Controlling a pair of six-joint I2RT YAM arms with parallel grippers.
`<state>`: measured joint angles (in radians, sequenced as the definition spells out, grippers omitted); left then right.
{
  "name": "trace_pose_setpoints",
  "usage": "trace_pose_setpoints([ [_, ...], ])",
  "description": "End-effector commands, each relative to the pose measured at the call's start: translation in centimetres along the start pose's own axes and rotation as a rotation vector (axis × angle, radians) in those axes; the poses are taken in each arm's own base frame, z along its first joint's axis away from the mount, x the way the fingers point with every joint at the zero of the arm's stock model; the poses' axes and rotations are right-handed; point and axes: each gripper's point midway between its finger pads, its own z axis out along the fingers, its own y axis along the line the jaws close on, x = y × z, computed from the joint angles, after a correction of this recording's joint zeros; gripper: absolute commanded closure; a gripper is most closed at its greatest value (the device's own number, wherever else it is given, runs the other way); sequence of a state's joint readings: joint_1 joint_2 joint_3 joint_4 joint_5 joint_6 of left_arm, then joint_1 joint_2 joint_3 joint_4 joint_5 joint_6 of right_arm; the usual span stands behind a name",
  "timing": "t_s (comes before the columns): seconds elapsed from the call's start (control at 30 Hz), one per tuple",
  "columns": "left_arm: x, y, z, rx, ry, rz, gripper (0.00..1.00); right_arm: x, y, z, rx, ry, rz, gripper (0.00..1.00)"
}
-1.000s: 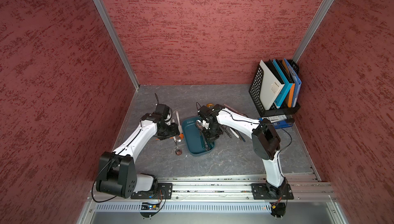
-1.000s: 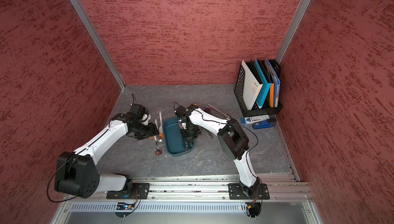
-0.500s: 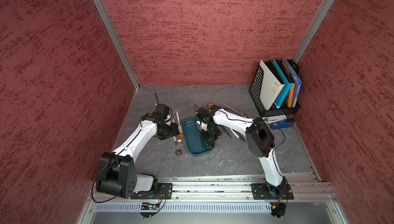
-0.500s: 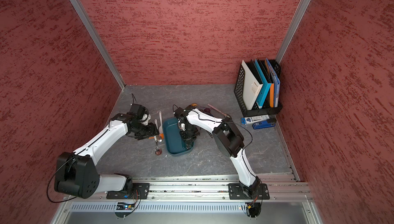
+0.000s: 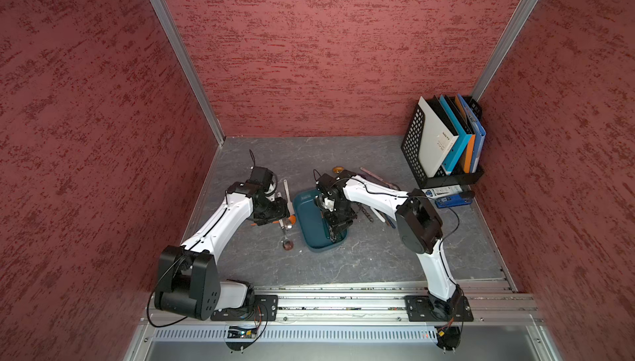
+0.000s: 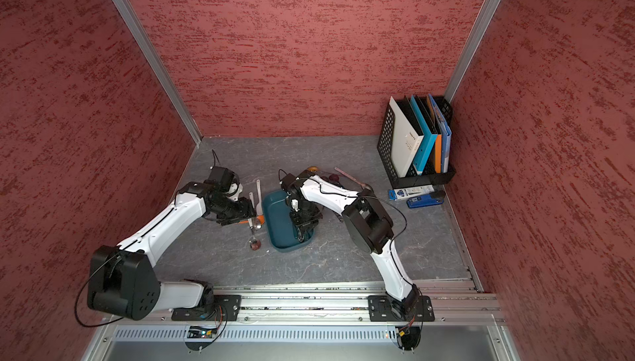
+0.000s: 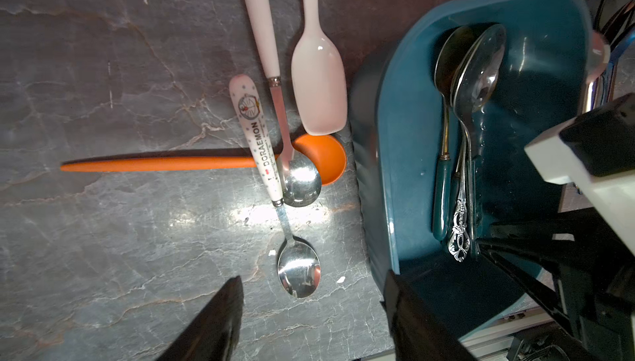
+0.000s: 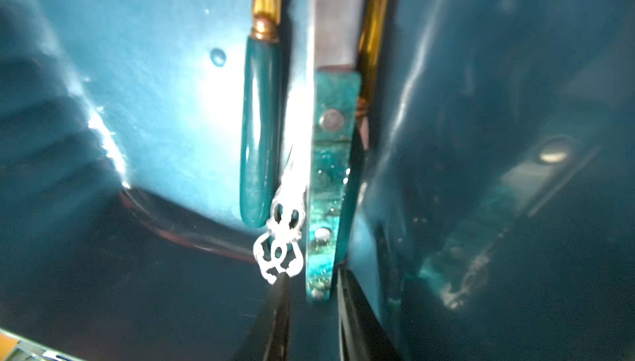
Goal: Put the spoon into the storage box
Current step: Place the spoon in the storage box, then adjust the storage box at the center of the board.
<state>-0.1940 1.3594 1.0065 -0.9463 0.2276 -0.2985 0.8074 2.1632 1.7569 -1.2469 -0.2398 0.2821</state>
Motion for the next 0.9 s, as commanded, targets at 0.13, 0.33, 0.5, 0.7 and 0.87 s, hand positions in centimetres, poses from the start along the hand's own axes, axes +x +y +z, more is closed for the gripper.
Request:
trace_pose_setpoints([
  [0.13, -0.7, -1.7, -0.2, -0.029, 0.008, 0.056, 0.31, -1.1, 0.5, -4.1, 0.008, -0.165, -0.04, 0.63],
  [0.33, -0.9, -3.4, 0.5, -0.053, 0.038, 0.099, 0.3, -2.4, 0.4, -8.0, 0.044, -0.328, -0.112, 0.58],
  [0.5, -0.7, -4.7, 1.9, -0.078, 0.076, 0.126, 0.3, -3.2, -1.9, -11.5, 0.082, -0.428, -0.156, 0.56],
  [0.7, -0.2, -5.8, 3.6, -0.1, 0.12, 0.145, 0.29, -4.1, -6.8, -10.4, 0.078, -0.396, -0.161, 0.54],
  [0.87, 0.4, -5.9, 4.6, -0.133, 0.152, 0.151, 0.29, -5.0, -10.3, -8.5, 0.049, -0.382, -0.133, 0.51],
])
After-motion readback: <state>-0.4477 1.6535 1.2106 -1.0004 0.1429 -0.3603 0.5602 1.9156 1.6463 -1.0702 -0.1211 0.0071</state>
